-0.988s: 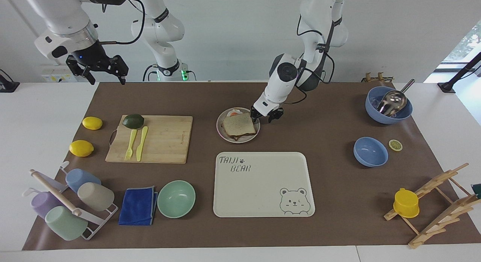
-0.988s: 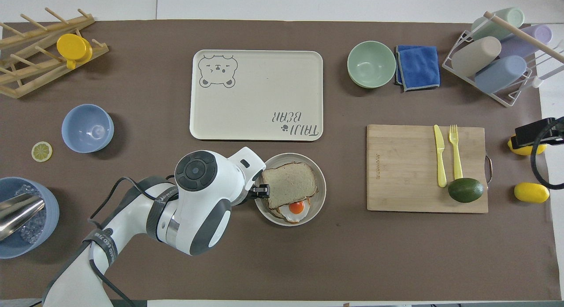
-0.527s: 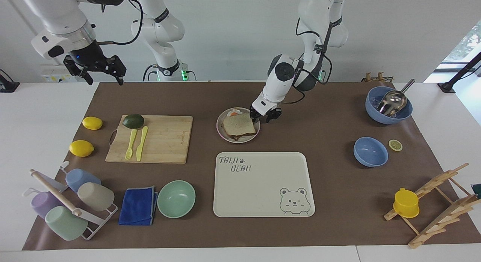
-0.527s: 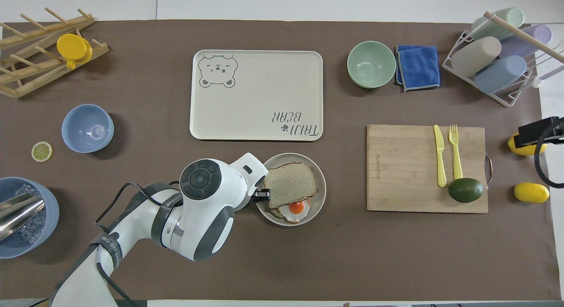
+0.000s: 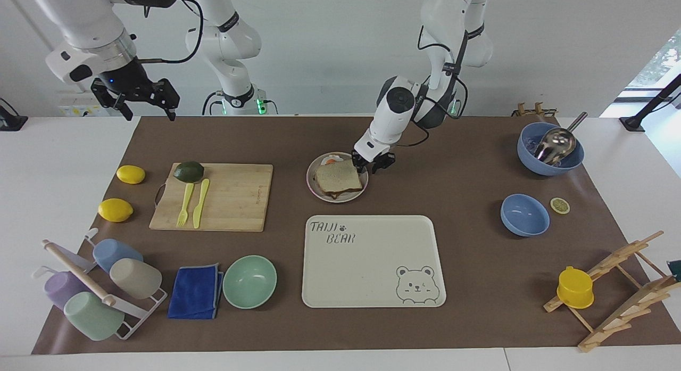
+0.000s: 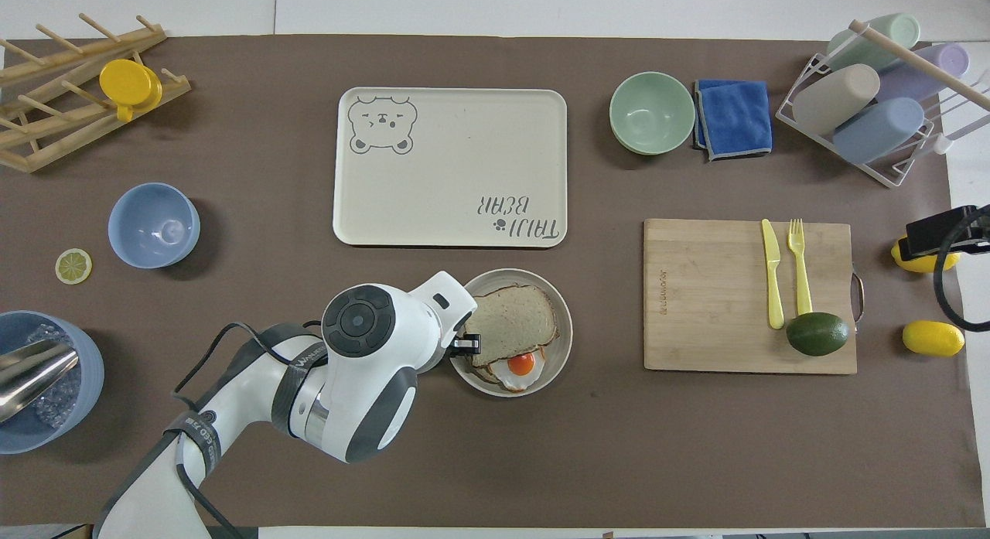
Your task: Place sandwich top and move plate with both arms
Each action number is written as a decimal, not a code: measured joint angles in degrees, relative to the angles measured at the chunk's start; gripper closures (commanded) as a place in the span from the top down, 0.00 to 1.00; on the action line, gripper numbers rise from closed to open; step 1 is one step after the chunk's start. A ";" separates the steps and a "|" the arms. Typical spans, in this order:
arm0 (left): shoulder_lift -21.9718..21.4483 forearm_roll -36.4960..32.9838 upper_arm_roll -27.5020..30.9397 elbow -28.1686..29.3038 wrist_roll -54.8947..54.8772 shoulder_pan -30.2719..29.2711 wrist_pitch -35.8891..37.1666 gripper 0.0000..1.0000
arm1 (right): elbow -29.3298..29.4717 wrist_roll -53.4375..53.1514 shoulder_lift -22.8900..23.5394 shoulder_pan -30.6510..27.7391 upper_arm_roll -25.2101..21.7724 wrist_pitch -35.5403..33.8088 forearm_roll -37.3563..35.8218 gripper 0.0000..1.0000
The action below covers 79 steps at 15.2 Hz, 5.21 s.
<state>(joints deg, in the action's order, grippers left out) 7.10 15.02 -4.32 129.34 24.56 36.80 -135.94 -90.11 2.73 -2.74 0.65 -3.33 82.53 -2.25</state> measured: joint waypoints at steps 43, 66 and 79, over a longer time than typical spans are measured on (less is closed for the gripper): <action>15.63 9.48 1.36 -35.01 -6.69 -19.39 19.13 0.00 | -0.18 0.00 0.00 -0.02 0.07 -0.02 0.00 1.00; 21.92 9.49 1.38 -37.77 -10.16 -20.05 14.38 1.00 | -0.18 0.00 0.00 -0.02 0.07 -0.02 0.00 1.00; 1.68 -11.13 8.18 -38.41 -11.65 -22.57 31.80 1.00 | -0.18 0.00 0.00 -0.02 0.07 -0.02 0.00 1.00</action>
<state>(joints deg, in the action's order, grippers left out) 8.79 3.89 3.86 90.93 12.90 14.23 -104.14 -90.29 2.73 -2.74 0.63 -3.26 82.51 -2.25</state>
